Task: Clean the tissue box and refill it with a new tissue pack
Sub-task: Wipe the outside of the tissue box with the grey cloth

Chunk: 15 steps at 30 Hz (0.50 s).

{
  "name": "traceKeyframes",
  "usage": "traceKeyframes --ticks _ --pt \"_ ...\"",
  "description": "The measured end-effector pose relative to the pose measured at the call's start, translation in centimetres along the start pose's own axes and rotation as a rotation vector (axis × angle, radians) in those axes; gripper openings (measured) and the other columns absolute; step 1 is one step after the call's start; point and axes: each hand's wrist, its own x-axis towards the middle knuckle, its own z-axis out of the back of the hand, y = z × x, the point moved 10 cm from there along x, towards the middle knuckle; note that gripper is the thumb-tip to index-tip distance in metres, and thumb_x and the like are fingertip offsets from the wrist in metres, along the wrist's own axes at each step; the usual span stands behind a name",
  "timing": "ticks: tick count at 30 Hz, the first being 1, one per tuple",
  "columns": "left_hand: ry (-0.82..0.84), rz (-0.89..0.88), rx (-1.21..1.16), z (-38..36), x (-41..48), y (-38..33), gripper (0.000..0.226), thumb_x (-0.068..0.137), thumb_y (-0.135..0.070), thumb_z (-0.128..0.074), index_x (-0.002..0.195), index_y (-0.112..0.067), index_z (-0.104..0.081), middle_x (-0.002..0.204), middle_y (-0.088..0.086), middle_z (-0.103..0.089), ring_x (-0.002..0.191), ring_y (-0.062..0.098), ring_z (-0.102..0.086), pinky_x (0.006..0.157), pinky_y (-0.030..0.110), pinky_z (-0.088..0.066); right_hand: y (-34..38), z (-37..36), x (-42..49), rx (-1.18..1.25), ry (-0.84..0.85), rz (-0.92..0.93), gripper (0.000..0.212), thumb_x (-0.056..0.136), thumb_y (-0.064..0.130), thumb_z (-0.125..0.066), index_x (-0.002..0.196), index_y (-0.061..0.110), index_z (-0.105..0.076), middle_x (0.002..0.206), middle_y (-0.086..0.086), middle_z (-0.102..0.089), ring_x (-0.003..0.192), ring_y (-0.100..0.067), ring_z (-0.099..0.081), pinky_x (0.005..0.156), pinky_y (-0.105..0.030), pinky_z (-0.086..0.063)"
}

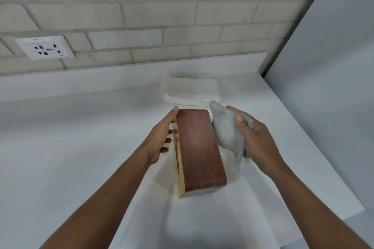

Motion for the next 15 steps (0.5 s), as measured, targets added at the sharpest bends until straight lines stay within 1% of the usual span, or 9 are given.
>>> traceKeyframes --ticks 3,5,6,8,10,11,13,14,15 --pt "-0.03 -0.112 -0.001 0.9 0.1 -0.6 0.065 0.08 -0.091 -0.048 0.127 -0.048 -0.059 0.139 -0.008 -0.057 0.12 0.016 -0.058 0.092 0.039 -0.047 0.0 0.1 0.4 0.006 -0.008 0.001 0.039 0.091 0.062 -0.042 0.123 0.051 -0.062 0.118 0.018 -0.069 0.109 -0.009 -0.063 0.075 -0.024 -0.041" --pt "-0.026 -0.241 0.038 1.2 -0.3 -1.4 0.086 0.072 -0.094 -0.054 0.143 -0.046 -0.051 0.151 -0.01 -0.051 0.133 0.016 -0.054 0.104 0.04 -0.045 0.3 0.4 0.7 0.004 -0.041 0.014 0.036 0.093 0.06 -0.042 0.122 0.052 -0.062 0.118 0.019 -0.069 0.109 -0.006 -0.062 0.077 -0.024 -0.044" --pt "-0.016 -0.292 0.06 1.3 -0.5 -1.7 0.096 0.069 -0.092 -0.056 0.152 -0.044 -0.044 0.155 -0.01 -0.048 0.137 0.014 -0.051 0.106 0.038 -0.044 0.5 0.6 0.9 0.004 -0.066 0.022 0.034 0.095 0.059 -0.042 0.122 0.053 -0.061 0.119 0.019 -0.068 0.109 -0.006 -0.062 0.078 -0.025 -0.044" --pt "0.013 -0.372 0.08 1.1 -0.9 -1.9 0.101 0.069 -0.086 -0.059 0.158 -0.045 -0.034 0.16 -0.012 -0.042 0.139 0.008 -0.048 0.103 0.031 -0.043 1.0 1.0 1.4 0.003 -0.113 0.043 0.031 0.098 0.057 -0.042 0.123 0.054 -0.06 0.12 0.02 -0.067 0.113 -0.007 -0.062 0.083 -0.031 -0.048" --pt "0.033 -0.437 0.113 0.9 -1.2 -2.0 0.103 0.071 -0.082 -0.062 0.161 -0.046 -0.028 0.165 -0.017 -0.035 0.145 0.005 -0.041 0.11 0.031 -0.039 1.6 1.0 1.9 -0.02 -0.136 0.077 0.032 0.097 0.059 -0.041 0.124 0.056 -0.058 0.121 0.027 -0.065 0.116 0.0 -0.059 0.093 -0.031 -0.049" --pt "0.036 -0.469 0.146 0.7 -1.3 -2.0 0.103 0.073 -0.081 -0.062 0.162 -0.045 -0.025 0.167 -0.02 -0.03 0.148 0.003 -0.036 0.115 0.032 -0.035 2.1 0.7 2.1 -0.059 -0.131 0.109 0.032 0.097 0.06 -0.04 0.124 0.059 -0.056 0.121 0.034 -0.062 0.116 0.008 -0.056 0.097 -0.026 -0.047" --pt "0.043 -0.522 0.201 0.0 -1.6 -1.9 0.098 0.08 -0.078 -0.06 0.163 -0.046 -0.019 0.166 -0.03 -0.024 0.153 -0.003 -0.026 0.123 0.031 -0.027 2.9 -0.7 2.3 -0.209 -0.074 0.184 0.029 0.098 0.06 -0.037 0.124 0.068 -0.048 0.118 0.052 -0.05 0.116 0.023 -0.046 0.096 -0.009 -0.04" --pt "0.055 -0.549 0.21 -0.3 -1.7 -2.1 0.091 0.085 -0.074 -0.059 0.162 -0.048 -0.018 0.163 -0.038 -0.023 0.152 -0.009 -0.022 0.124 0.028 -0.023 3.0 -1.9 2.4 -0.289 -0.024 0.214 0.031 0.1 0.059 -0.037 0.128 0.069 -0.043 0.118 0.056 -0.045 0.118 0.024 -0.043 0.096 -0.005 -0.037" --pt "0.07 -0.579 0.215 -0.7 -1.9 -2.3 0.081 0.091 -0.067 -0.058 0.16 -0.051 -0.018 0.157 -0.047 -0.023 0.15 -0.016 -0.02 0.124 0.023 -0.022 2.7 -3.2 2.5 -0.363 0.036 0.237 0.035 0.101 0.056 -0.037 0.135 0.064 -0.04 0.124 0.053 -0.042 0.123 0.021 -0.041 0.099 -0.004 -0.034"
